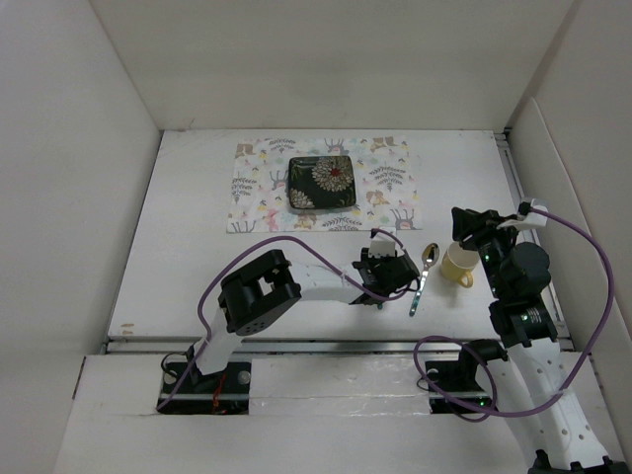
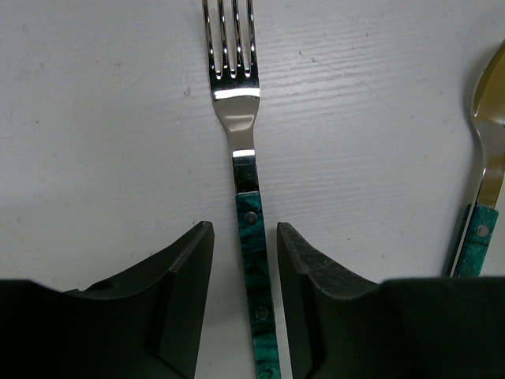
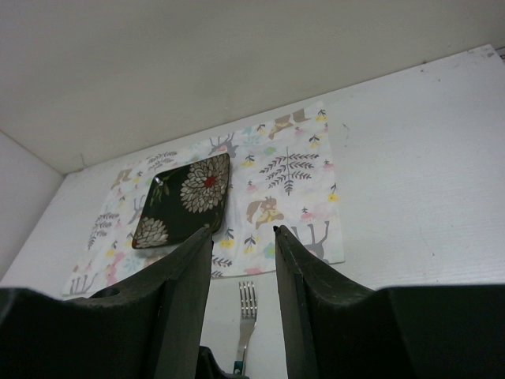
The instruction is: Set the dinner table for one person
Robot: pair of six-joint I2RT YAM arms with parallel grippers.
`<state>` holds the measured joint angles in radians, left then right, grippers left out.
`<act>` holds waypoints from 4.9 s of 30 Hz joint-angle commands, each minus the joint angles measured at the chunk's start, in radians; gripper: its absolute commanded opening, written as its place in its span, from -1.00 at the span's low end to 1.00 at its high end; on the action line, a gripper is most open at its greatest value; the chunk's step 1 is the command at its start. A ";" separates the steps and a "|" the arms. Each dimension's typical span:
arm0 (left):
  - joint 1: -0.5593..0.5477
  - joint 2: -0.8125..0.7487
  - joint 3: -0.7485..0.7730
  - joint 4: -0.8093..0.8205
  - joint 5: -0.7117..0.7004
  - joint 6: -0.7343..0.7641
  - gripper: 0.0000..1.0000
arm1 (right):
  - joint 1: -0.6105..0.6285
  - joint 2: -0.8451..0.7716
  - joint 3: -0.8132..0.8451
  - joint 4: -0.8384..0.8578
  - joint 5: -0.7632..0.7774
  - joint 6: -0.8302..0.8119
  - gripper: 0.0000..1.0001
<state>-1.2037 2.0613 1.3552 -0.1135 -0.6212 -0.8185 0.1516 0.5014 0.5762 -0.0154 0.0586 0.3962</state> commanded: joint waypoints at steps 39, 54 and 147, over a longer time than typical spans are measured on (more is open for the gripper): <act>0.796 -0.357 0.027 -0.005 0.325 0.568 -1.00 | -0.004 0.019 -0.035 0.083 -0.034 0.007 -0.11; 0.895 -0.086 0.146 0.068 0.359 0.670 -1.00 | -0.004 0.081 -0.041 0.127 -0.101 0.007 -0.10; 0.359 -1.828 -0.623 -0.120 0.617 0.512 0.04 | 0.419 0.603 0.024 -0.569 0.353 0.520 -0.24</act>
<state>-0.8429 0.2501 0.7387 -0.2806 -0.0261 -0.3248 0.5632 1.0840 0.5488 -0.5816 0.3721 0.8955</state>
